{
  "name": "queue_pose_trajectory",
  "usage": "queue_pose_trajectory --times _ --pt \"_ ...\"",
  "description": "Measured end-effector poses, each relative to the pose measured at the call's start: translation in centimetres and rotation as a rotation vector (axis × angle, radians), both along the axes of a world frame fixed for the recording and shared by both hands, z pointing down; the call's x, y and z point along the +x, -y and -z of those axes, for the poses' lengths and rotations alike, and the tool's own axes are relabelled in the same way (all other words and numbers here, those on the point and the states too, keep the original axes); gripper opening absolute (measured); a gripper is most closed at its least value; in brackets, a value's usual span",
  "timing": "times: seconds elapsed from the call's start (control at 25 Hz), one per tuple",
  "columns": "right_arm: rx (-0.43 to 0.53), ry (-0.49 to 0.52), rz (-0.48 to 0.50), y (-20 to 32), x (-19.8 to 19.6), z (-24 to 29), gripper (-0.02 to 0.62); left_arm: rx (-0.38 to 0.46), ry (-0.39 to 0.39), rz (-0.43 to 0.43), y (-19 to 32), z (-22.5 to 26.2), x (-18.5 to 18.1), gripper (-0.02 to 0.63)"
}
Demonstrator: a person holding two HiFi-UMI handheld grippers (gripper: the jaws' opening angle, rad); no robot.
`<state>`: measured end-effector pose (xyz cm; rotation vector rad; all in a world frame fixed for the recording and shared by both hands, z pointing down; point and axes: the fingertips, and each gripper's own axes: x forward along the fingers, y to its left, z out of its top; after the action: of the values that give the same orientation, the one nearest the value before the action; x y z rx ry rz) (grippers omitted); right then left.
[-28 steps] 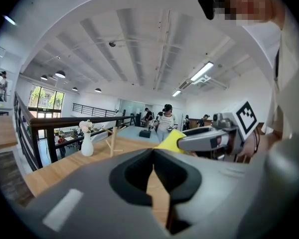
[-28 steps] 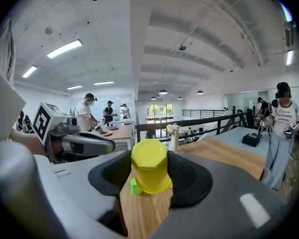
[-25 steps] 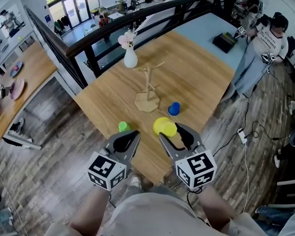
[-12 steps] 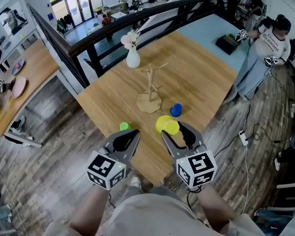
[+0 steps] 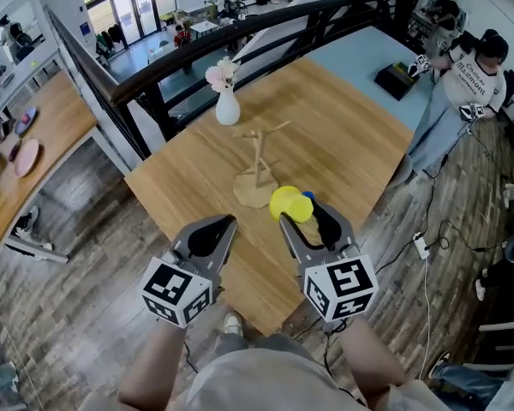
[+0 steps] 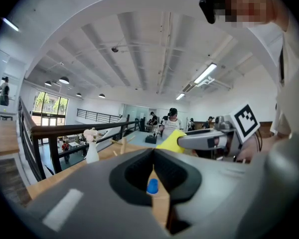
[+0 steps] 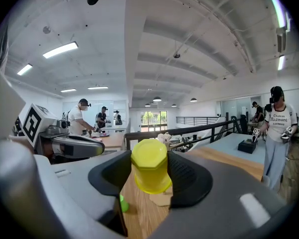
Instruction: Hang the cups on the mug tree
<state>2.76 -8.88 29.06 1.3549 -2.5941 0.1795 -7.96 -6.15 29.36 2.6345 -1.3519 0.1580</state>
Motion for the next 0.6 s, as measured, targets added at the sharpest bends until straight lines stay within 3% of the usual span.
queue_pose_trajectory --times 0.32,0.6 --pt "0.008 0.017 -0.026 4.9 0.3 -0.1 0.232 0.013 -0.005 -0.004 4.4 -0.2 1.0 0.002" --pt "-0.025 0.001 -0.049 9.2 -0.8 -3.4 0.232 0.002 0.004 -0.016 7.7 -2.1 0.9 0.002"
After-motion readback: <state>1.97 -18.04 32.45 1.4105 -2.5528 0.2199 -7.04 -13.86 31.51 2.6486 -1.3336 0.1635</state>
